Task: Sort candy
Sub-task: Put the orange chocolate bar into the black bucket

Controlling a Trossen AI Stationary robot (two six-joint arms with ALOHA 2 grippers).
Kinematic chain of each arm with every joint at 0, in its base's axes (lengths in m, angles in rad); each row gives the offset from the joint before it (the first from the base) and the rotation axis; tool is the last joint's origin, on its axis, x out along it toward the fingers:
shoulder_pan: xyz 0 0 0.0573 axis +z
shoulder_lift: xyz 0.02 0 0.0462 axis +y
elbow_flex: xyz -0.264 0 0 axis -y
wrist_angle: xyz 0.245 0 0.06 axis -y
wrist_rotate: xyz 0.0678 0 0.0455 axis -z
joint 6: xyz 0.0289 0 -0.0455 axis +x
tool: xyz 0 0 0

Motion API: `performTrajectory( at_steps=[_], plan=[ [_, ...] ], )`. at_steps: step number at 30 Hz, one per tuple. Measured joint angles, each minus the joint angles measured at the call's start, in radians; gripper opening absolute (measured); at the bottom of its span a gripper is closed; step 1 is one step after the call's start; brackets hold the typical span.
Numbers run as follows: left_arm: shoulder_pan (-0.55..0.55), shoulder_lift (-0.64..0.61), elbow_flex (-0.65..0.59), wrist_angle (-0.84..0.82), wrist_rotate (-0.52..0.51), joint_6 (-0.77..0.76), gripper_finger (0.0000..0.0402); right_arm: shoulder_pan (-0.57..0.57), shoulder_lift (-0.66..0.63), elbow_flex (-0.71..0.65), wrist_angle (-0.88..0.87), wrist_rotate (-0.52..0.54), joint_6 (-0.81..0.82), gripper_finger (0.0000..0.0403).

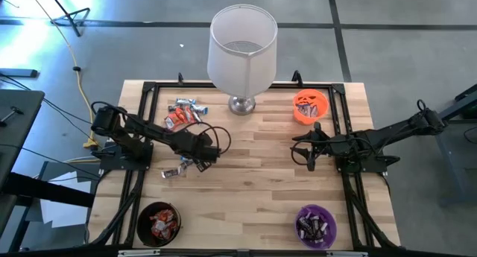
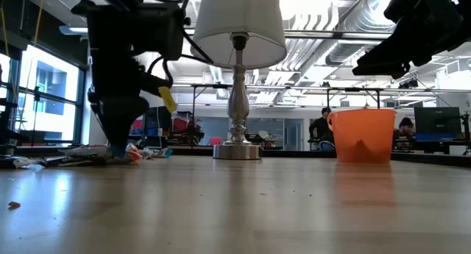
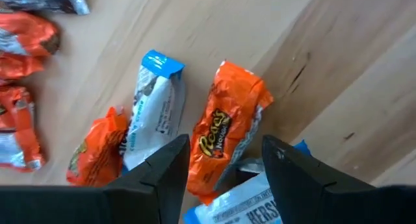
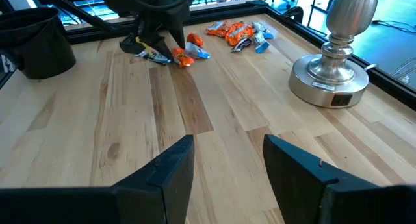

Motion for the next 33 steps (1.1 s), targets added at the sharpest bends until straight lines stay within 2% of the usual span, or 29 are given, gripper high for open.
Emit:
performTrajectory(
  at_steps=[7,16,27,33],
  plan=[
    [0.035,-0.007,-0.089,0.124,0.024,0.029,0.0182,0.0,0.0,0.0,0.0,0.0,0.0,0.018],
    [0.045,-0.005,-0.102,0.142,0.027,0.046,0.0176,0.0,0.0,0.0,0.0,0.0,0.0,0.018],
    [0.045,-0.002,-0.104,0.15,0.042,0.058,0.0093,0.0,0.0,0.0,0.0,0.0,0.0,0.018],
    [0.046,-0.002,-0.104,0.151,0.041,0.057,0.0064,0.0,0.0,0.0,0.0,0.0,0.0,0.018]
  ],
)
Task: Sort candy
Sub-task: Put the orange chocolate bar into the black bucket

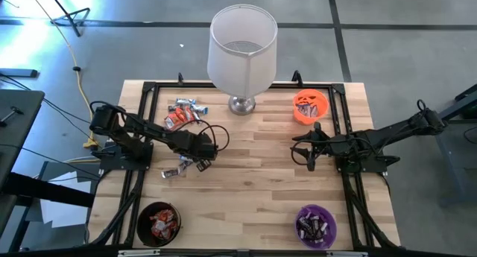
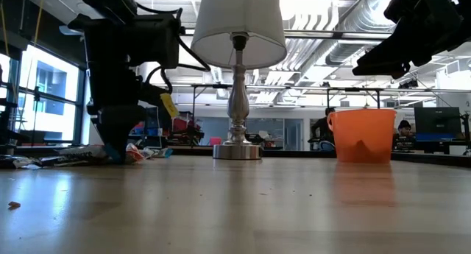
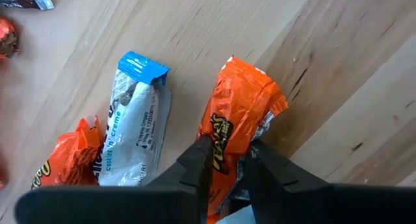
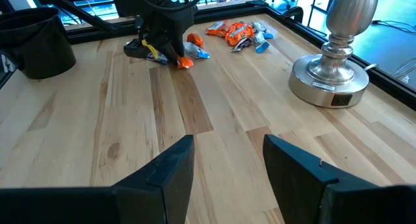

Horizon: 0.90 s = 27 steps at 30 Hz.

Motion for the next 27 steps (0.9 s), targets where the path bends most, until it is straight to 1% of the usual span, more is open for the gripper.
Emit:
performTrajectory(
  at_steps=[6,9,10,14,19,23,27],
  plan=[
    [0.001,0.0,0.003,-0.001,0.0,0.0,0.0052,0.0,0.0,0.0,0.0,0.0,0.0,0.018],
    [0.001,0.004,0.033,-0.03,-0.004,0.0,0.0051,0.0,0.0,0.0,0.0,0.0,0.0,0.018],
    [0.001,0.008,0.047,-0.052,-0.007,0.004,0.005,0.0,0.0,0.0,0.0,0.0,0.0,0.018],
    [-0.008,0.007,0.136,-0.156,-0.075,0.016,0.005,0.0,0.0,0.0,0.0,0.0,0.0,0.018],
    [-0.042,0.006,0.247,-0.295,-0.121,-0.002,0.005,0.0,0.0,0.0,0.0,0.0,0.0,0.018],
    [-0.095,0.004,0.332,-0.431,-0.129,-0.072,0.005,0.0,0.0,0.0,0.0,0.0,0.0,0.018],
    [-0.18,0.004,0.412,-0.578,-0.128,-0.181,0.005,0.0,0.0,0.0,0.0,0.0,0.0,0.018]
  ],
)
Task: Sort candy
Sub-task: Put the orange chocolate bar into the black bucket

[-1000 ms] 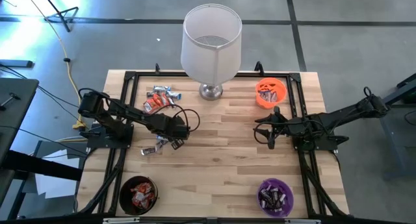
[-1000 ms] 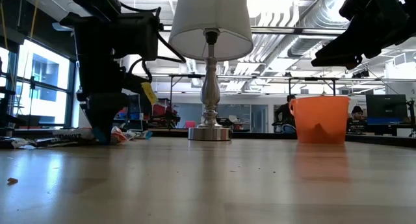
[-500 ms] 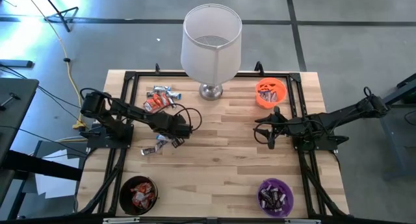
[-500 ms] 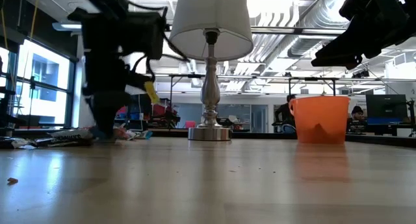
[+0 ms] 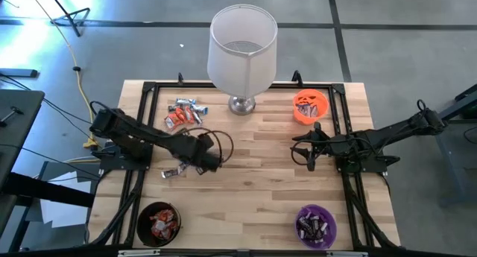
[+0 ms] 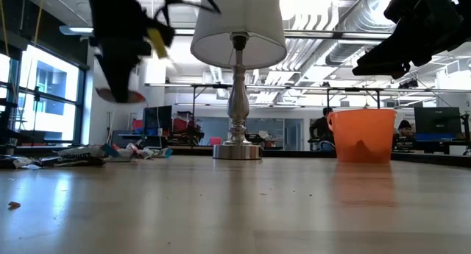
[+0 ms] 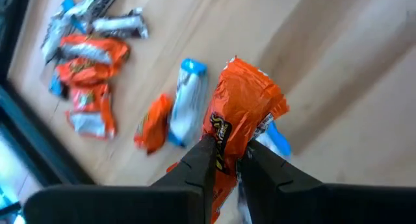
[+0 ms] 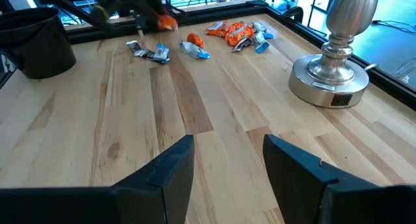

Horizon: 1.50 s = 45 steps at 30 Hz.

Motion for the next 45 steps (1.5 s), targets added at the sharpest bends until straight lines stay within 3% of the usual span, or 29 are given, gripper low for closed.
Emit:
performTrajectory(
  at_steps=[11,20,27,32,37,42,45],
  plan=[
    [-0.347,-0.002,0.17,-0.285,0.053,-0.497,0.005,0.0,0.0,0.0,0.0,0.0,0.0,0.018],
    [-0.631,-0.002,0.219,-0.284,0.184,-1.016,0.0051,0.0,0.0,0.0,0.0,0.0,0.0,0.018],
    [-0.768,-0.002,0.249,-0.24,0.243,-1.344,0.0051,0.0,0.0,0.0,0.0,0.0,0.0,0.018],
    [-0.814,-0.002,0.25,-0.195,0.26,-1.479,0.0057,0.0,0.0,0.0,0.0,0.0,0.0,0.018],
    [-0.812,0.002,0.241,-0.185,0.258,-1.491,0.0099,0.0,0.0,0.0,0.0,0.0,0.0,0.018],
    [-0.797,0.009,0.241,-0.197,0.216,-1.394,0.0156,0.0,0.0,0.0,0.0,0.0,0.0,0.018],
    [-0.792,0.01,0.242,-0.279,0.126,-1.323,0.0174,0.0,0.0,0.0,0.0,0.0,0.0,0.018]
  ],
)
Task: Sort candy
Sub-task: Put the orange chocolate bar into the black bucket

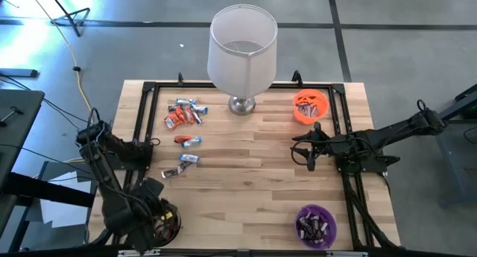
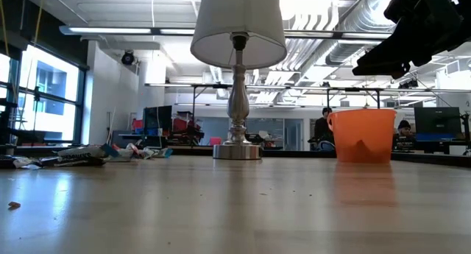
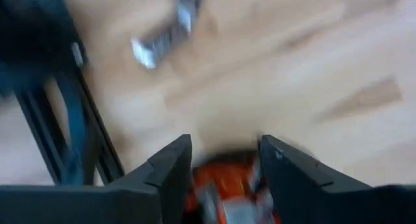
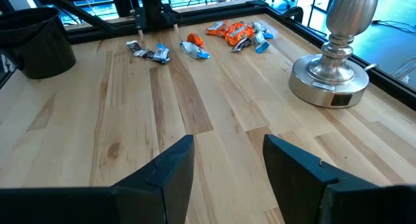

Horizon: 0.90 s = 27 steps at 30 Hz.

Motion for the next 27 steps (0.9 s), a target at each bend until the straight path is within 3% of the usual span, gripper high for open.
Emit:
performTrajectory(
  at_steps=[3,7,14,18,27],
  plan=[
    [0.021,-0.008,-0.023,0.006,-0.129,0.081,0.0181,0.0,0.0,0.0,0.0,0.0,0.0,0.018],
    [0.069,-0.042,-0.105,-0.004,-0.208,0.256,0.0182,0.0,0.0,0.0,0.0,0.0,0.0,0.018],
    [0.245,-0.133,-0.349,0.002,-0.101,0.38,0.0182,0.0,0.0,0.0,0.0,0.0,0.0,0.018],
    [0.379,-0.231,-0.471,0.081,-0.095,0.504,0.0182,0.0,0.0,0.0,0.0,0.0,0.0,0.018],
    [0.756,-0.5,-0.701,0.353,-0.09,0.972,0.0182,0.0,0.0,0.0,0.0,0.0,0.0,0.018]
  ],
)
